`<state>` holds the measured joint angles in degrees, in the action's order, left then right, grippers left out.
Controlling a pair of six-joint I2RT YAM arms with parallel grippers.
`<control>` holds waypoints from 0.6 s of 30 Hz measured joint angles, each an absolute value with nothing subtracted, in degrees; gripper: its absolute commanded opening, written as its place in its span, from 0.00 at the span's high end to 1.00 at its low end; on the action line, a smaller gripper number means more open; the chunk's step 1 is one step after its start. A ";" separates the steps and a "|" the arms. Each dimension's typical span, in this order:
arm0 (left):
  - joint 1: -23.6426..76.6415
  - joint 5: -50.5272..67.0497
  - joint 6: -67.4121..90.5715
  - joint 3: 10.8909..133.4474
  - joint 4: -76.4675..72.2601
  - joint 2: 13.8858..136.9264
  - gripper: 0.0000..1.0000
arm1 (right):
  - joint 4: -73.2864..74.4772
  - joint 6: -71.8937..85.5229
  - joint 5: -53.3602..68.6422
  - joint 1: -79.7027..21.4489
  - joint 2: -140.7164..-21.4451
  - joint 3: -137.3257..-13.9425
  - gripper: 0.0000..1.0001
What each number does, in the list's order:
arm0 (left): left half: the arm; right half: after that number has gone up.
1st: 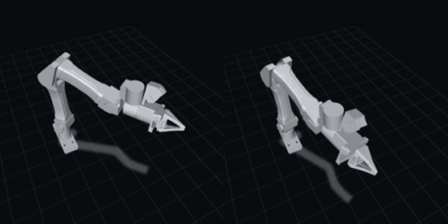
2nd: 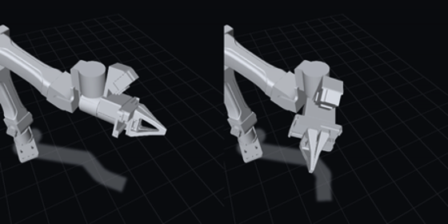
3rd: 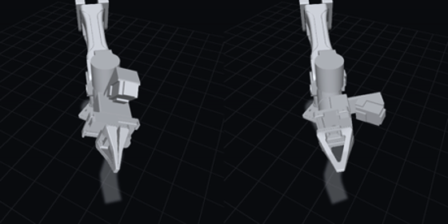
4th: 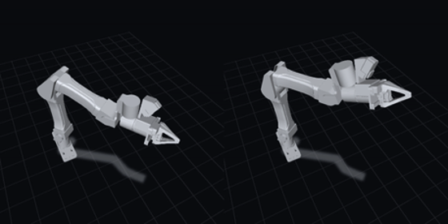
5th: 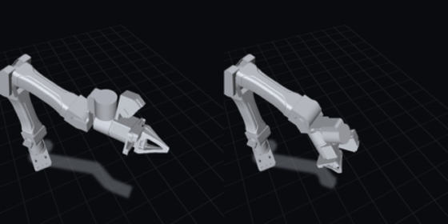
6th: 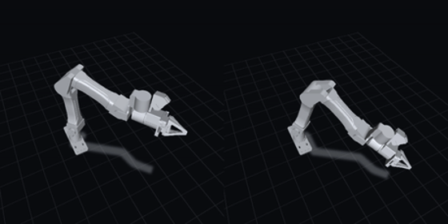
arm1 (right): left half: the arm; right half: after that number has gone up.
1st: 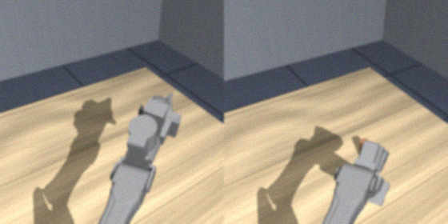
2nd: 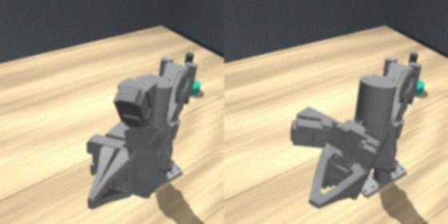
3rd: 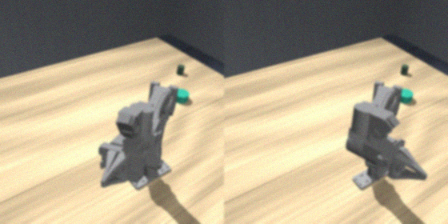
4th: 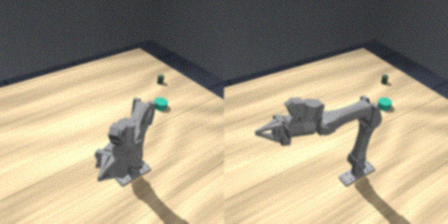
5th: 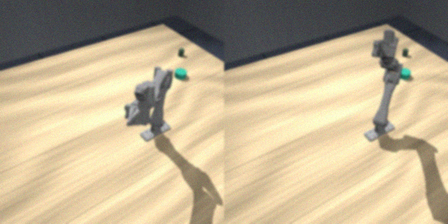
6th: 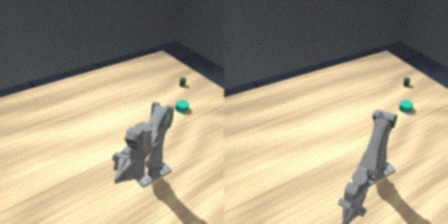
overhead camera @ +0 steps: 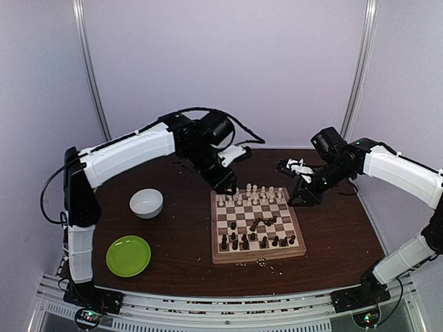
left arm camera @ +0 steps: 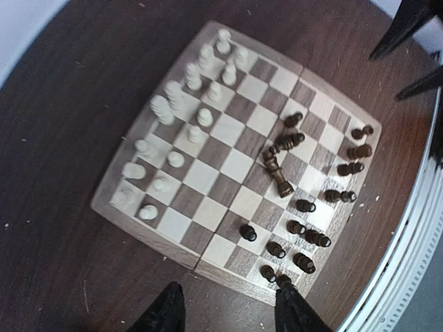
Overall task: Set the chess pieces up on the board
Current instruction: Place the pawn on the chessboard, then pick up the queen from the chessboard.
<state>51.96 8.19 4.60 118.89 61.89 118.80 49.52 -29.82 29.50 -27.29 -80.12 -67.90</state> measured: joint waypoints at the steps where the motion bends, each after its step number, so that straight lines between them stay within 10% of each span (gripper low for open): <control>1: 50.85 8.73 5.21 117.78 60.45 116.42 0.54 | 49.52 -29.76 29.32 -27.53 -81.54 -68.55 0.65; 18: 58.85 3.14 17.02 120.60 49.84 131.35 0.49 | 45.10 -22.26 23.18 -17.15 -82.13 -68.25 0.63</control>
